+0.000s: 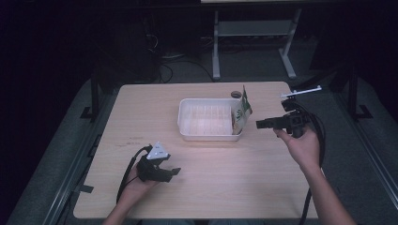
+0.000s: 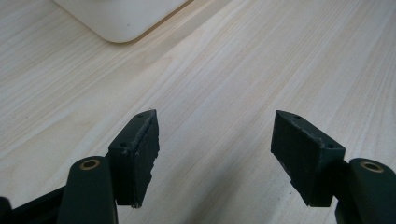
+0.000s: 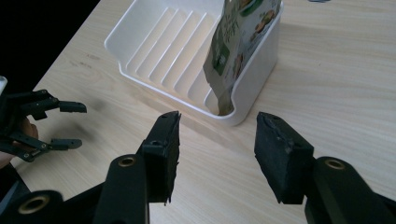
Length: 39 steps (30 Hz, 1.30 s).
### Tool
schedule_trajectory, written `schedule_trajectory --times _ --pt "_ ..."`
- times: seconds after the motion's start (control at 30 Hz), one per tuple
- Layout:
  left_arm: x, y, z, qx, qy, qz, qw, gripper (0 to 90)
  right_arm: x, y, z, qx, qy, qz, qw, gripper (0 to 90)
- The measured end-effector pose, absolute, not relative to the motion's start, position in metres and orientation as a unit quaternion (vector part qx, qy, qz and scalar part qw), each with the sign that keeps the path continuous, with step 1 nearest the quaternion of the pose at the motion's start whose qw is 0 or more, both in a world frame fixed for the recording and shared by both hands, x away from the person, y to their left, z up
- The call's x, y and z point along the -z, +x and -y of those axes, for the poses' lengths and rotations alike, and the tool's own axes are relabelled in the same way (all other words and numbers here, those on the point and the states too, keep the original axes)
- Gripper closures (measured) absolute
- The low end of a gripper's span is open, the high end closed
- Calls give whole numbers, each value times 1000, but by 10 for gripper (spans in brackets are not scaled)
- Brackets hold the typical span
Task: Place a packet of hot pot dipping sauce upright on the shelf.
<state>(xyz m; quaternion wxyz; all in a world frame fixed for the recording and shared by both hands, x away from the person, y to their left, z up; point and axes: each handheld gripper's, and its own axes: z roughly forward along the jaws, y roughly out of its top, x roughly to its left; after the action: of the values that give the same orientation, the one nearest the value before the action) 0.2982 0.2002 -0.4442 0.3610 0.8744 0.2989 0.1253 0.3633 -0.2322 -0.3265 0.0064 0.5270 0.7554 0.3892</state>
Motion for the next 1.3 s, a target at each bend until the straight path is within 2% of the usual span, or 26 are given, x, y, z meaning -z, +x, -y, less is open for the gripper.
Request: schedule_trajectory --times 1.3 --pt "445 298 -200 -126 875 -300 360 313 381 334 239 -391 538 -747 -21 462"
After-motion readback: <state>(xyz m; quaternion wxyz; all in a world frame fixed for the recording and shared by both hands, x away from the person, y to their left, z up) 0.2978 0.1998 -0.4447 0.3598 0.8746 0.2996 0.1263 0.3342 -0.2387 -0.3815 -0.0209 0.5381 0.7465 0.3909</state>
